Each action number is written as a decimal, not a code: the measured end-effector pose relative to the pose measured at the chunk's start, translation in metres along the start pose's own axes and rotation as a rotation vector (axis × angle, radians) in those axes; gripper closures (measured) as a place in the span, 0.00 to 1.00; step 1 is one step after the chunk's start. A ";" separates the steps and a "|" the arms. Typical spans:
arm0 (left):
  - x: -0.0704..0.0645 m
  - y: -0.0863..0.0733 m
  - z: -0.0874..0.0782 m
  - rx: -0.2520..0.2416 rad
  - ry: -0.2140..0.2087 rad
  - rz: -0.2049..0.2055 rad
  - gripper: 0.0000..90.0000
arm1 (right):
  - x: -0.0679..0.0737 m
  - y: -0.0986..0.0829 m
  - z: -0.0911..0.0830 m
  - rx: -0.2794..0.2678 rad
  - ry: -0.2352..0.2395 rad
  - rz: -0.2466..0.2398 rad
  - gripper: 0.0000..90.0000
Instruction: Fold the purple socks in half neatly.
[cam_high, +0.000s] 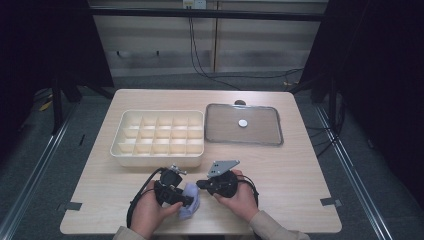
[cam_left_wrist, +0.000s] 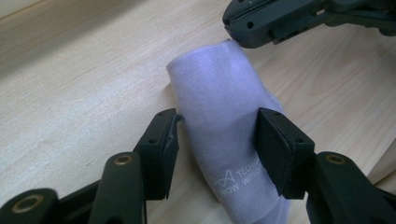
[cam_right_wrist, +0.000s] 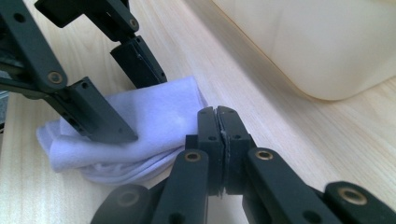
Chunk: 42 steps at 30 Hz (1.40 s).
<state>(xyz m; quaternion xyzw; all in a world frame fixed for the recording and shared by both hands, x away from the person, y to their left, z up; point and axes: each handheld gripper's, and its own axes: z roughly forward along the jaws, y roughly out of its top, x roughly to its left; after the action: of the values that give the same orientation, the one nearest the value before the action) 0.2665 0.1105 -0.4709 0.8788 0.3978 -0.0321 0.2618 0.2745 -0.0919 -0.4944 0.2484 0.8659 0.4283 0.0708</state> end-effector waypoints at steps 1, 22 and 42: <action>0.000 0.000 0.000 0.000 -0.003 -0.002 0.54 | 0.000 0.000 0.000 0.000 -0.001 -0.001 0.99; 0.007 0.002 -0.009 0.039 -0.034 0.020 0.83 | 0.001 -0.005 -0.002 0.017 0.015 -0.007 0.99; 0.024 0.003 -0.015 0.010 -0.001 -0.058 0.77 | 0.017 -0.008 0.010 0.063 0.074 -0.051 1.00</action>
<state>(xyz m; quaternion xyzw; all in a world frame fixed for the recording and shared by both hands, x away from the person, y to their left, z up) 0.2822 0.1324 -0.4629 0.8681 0.4229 -0.0421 0.2567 0.2599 -0.0807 -0.5055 0.2124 0.8872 0.4075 0.0419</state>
